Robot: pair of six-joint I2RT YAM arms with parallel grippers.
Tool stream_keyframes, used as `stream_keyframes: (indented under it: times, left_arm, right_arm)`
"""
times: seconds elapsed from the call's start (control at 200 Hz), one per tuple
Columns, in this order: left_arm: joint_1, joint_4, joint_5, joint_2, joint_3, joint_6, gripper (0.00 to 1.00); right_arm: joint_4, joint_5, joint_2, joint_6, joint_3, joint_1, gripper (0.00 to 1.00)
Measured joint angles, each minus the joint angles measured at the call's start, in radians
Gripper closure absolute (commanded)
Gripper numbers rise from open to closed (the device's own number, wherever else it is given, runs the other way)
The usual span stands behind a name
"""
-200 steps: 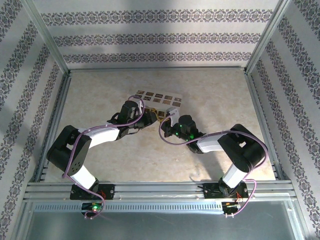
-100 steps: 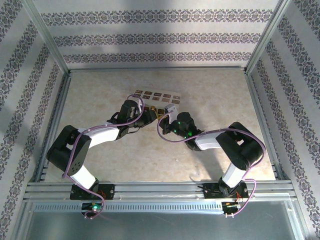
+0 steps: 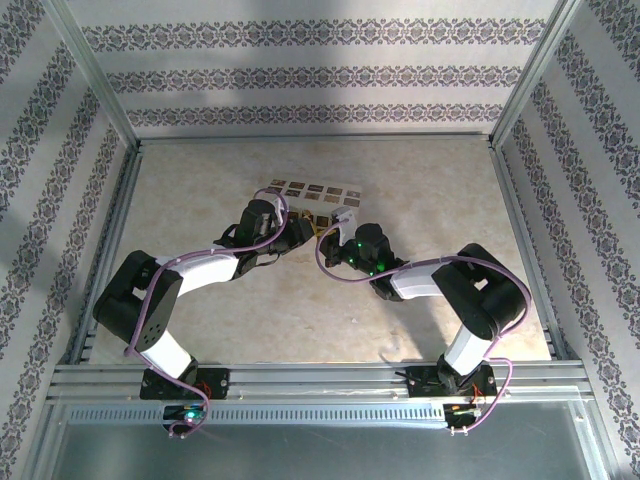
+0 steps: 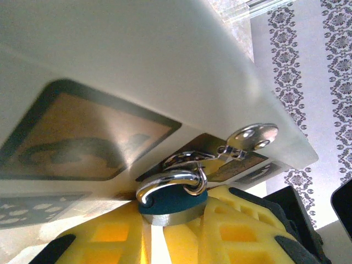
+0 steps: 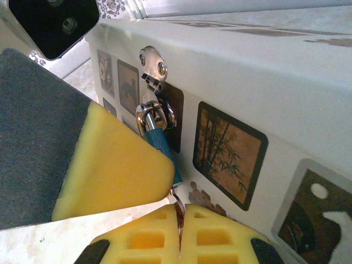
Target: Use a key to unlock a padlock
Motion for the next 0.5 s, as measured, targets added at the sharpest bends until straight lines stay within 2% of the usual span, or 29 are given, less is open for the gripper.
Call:
stream_keyframes:
  times: [0.5]
  left_arm:
    - [0.002,0.087,-0.020,0.044,-0.039,-0.019,0.77]
  right_arm:
    - [0.083,0.090,0.081,0.053,-0.005,0.037,0.99]
